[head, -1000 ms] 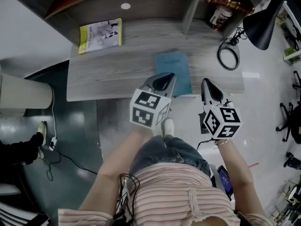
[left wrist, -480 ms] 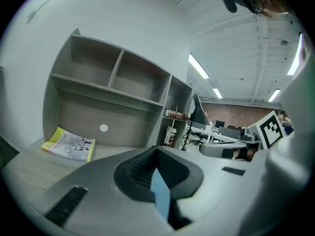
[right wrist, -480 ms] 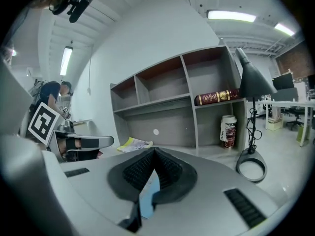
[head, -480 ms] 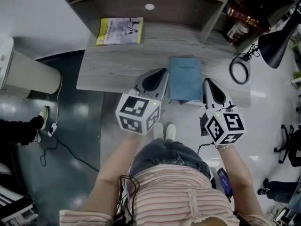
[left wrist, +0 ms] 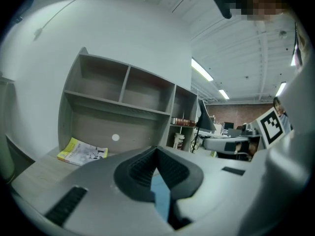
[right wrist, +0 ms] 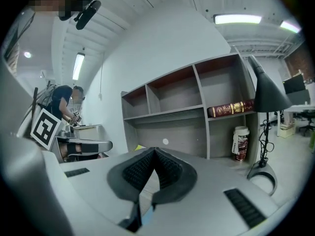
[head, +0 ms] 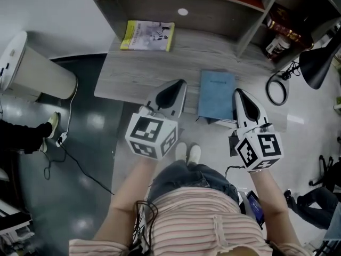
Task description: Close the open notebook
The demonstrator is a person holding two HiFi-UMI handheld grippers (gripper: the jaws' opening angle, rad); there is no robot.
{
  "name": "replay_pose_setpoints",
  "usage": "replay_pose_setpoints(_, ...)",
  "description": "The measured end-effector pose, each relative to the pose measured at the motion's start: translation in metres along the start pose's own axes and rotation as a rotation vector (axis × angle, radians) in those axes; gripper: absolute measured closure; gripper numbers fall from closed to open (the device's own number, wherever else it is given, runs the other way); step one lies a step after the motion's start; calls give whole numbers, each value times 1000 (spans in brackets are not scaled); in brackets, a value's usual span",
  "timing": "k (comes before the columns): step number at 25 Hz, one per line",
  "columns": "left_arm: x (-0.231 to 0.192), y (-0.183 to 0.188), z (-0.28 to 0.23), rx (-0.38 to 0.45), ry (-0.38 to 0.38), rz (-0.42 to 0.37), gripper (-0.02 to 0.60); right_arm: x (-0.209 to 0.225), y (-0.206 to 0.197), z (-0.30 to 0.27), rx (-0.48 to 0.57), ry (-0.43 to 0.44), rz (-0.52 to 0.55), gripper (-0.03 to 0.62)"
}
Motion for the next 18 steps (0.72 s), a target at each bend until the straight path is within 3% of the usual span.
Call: replay_pose_setpoints(18,-9,6,29,50,52,-21,571,-5,17,11,50,38,39,588)
Point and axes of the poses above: the fingertips, and each gripper's own axes: z backward along the fingers, x to its right, y out of its top, the point moved 5 cm from there along z, backward along the fingers, and after that the axes turned 2 degrees about -x, right-handed, at the moved point
